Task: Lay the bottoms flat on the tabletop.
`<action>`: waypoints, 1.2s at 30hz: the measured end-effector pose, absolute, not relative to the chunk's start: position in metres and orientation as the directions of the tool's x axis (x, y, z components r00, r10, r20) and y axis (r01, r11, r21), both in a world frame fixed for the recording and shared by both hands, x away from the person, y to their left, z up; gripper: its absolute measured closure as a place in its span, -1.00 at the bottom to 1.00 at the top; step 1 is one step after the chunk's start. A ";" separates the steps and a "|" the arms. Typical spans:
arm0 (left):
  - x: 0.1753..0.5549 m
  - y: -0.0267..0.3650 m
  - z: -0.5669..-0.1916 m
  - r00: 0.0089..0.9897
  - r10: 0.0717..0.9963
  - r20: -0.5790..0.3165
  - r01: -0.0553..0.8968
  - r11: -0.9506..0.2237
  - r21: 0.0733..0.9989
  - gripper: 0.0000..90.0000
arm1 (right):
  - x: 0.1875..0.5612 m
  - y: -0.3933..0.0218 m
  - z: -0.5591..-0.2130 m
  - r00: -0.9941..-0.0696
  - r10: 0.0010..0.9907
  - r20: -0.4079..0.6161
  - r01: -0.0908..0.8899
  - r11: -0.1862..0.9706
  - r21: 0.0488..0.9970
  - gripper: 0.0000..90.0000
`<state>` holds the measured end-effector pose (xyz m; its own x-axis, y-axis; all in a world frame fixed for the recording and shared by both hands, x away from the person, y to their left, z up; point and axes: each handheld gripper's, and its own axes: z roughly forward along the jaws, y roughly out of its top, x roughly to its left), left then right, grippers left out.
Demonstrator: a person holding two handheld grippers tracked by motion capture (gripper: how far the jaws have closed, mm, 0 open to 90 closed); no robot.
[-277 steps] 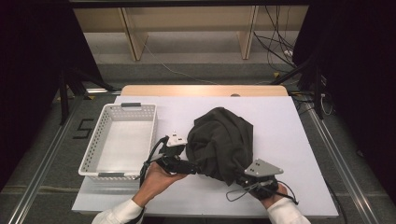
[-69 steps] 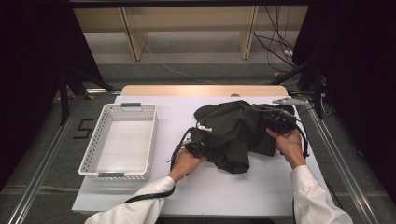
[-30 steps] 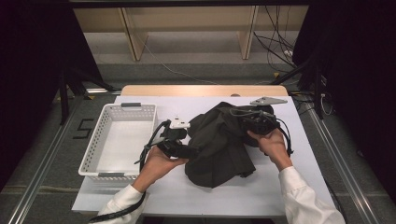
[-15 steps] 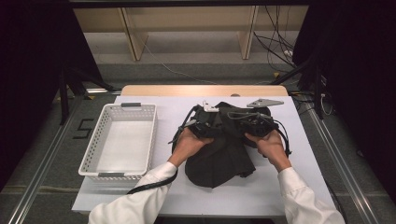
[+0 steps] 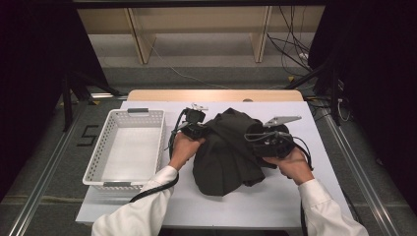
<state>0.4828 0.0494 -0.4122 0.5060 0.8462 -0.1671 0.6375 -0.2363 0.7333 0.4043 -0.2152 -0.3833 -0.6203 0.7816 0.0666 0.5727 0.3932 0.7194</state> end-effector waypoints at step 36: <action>0.479 0.062 -0.406 0.513 0.846 -0.146 0.652 -0.273 0.708 0.25 | 0.405 -0.249 -0.408 -0.477 0.879 -0.009 0.549 0.306 0.778 0.88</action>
<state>0.4794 0.0618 -0.4061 0.5128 0.8460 -0.1459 0.6515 -0.2729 0.7079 0.4049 -0.2489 -0.4083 -0.4766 0.8791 -0.0090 0.5495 0.3058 0.7775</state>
